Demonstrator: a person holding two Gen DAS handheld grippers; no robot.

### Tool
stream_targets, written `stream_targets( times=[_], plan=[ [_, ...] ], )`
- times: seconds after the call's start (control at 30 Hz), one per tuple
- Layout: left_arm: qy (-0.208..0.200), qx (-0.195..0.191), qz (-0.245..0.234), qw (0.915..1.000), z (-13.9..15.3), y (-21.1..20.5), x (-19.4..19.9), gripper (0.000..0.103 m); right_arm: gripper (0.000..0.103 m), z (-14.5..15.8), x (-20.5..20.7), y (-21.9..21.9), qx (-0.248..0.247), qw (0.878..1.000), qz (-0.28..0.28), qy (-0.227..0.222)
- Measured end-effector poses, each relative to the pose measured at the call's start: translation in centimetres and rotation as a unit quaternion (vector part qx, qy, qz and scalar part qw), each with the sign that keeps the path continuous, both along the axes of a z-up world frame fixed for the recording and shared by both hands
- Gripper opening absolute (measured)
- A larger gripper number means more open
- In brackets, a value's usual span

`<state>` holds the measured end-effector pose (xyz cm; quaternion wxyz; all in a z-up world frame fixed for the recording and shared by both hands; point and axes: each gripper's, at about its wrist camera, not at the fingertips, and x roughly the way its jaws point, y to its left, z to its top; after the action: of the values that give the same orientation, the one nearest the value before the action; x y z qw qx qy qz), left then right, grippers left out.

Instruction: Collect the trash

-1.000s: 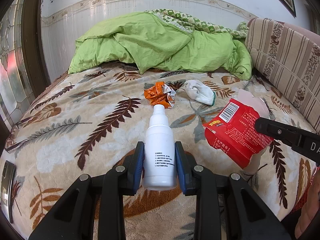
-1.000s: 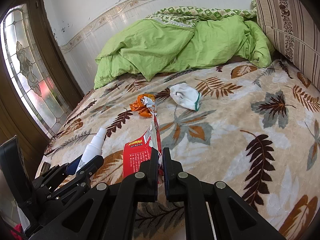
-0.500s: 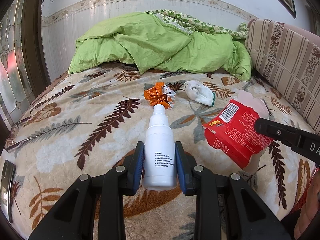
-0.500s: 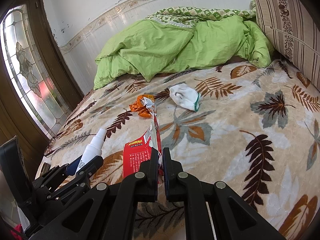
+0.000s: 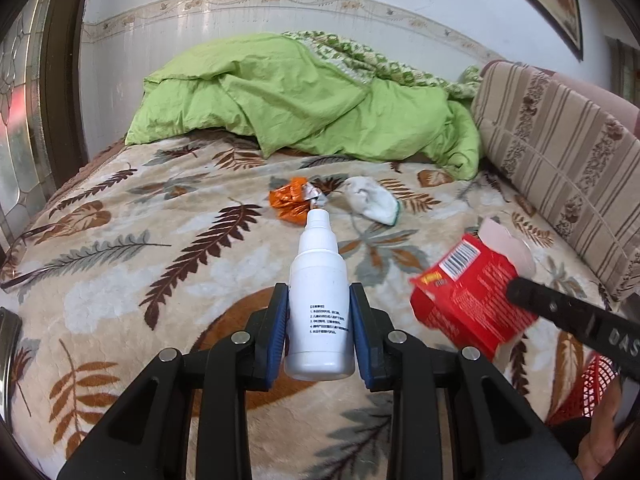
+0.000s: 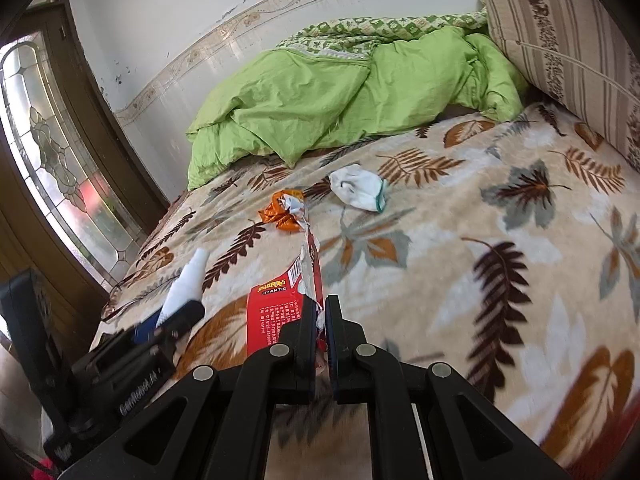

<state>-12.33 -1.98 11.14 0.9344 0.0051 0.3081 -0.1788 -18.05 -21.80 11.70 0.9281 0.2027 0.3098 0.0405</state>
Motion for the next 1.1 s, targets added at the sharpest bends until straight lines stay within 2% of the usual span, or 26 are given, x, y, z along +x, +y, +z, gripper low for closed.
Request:
stream_targets(
  times=[0.17, 0.53, 1.1],
  plan=[
    [0.003, 0.017, -0.018, 0.9997, 0.1, -1.8, -1.5, 0.029, 0.005, 0.5, -3.0, -1.0, 0.016, 1.000, -0.004, -0.008],
    [-0.032, 0.063, -0.079, 0.9944, 1.3, -7.3, -6.2, 0.029, 0.005, 1.4, -8.6, -5.2, 0.035, 0.998, -0.042, -0.011],
    [-0.067, 0.075, -0.176, 0.9793, 3.9, -14.3, -12.4, 0.029, 0.005, 3.4, -17.9, -11.1, 0.034, 0.991, -0.126, -0.034]
  ],
)
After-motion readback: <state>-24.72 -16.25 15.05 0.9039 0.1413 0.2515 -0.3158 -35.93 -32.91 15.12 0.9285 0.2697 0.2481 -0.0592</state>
